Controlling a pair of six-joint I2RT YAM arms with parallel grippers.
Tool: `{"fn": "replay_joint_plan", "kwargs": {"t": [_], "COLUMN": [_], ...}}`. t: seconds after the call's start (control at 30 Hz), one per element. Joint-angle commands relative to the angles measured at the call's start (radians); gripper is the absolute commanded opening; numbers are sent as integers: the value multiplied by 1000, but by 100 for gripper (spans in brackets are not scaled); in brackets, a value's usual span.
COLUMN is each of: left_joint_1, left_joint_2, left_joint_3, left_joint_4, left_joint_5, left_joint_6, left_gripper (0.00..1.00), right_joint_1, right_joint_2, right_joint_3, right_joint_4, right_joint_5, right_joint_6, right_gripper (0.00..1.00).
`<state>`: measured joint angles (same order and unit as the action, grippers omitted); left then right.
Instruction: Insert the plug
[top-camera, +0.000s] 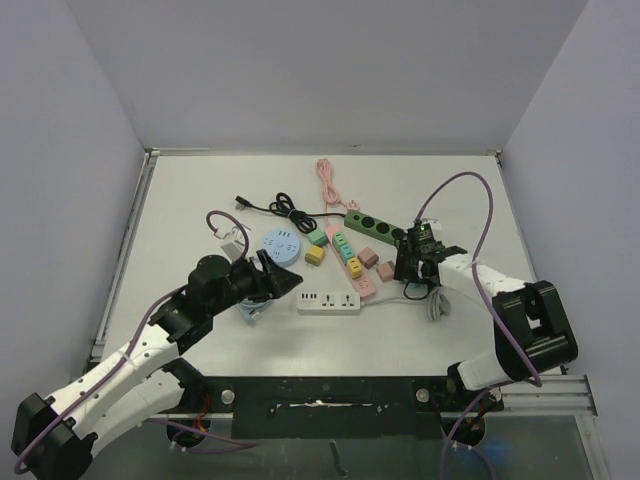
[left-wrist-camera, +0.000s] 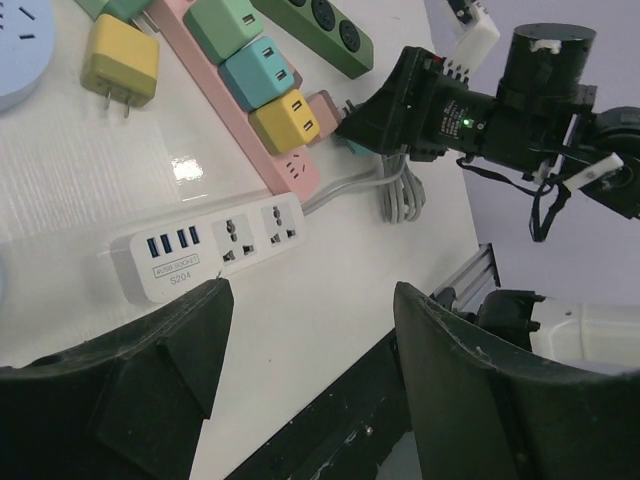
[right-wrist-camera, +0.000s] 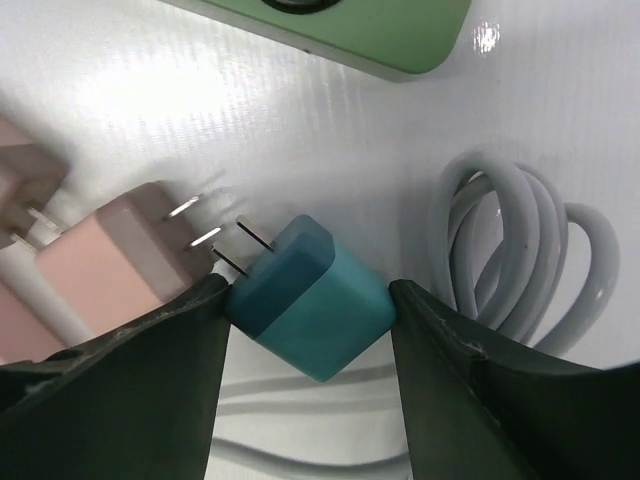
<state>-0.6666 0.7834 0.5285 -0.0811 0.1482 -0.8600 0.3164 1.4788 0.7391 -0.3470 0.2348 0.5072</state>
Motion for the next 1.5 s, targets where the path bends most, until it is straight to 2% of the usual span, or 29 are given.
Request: {"fn": "replay_joint_plan", "kwargs": {"t": [0.0,0.23,0.4,0.5,0.77,1.07,1.4,1.47], "left_joint_1": [0,0,2,4,12,20,28,29], "left_joint_2": [40,116,160,175,146,181,219,220], "left_joint_3": [7,57,110,123,124,86,70,67], "left_joint_4": [147,176,153,154,123,211,188,173], "left_joint_5": [-1,-22,-17,9,-5,100,202,203], "left_joint_6": [-95,-129,-104,-97,-63,-73,-93,-91], "left_gripper": [63,64,67,67,67,66,43,41], "right_joint_1": [53,262,447,505,557,581,579,578], "right_joint_2": [-139,-299,-345,-333,-270,-203,-174,-174], "right_joint_3": [32,114,116,106,97,131,144,146], "right_joint_4": [32,83,232,304,400,422,452,462], "right_joint_5": [18,-15,-144,-243,-409,-477,-454,-446], "right_joint_6": [-35,-134,-253,-315,-386,-422,-422,-417], "right_gripper": [39,42,44,44,45,47,48,48]}}
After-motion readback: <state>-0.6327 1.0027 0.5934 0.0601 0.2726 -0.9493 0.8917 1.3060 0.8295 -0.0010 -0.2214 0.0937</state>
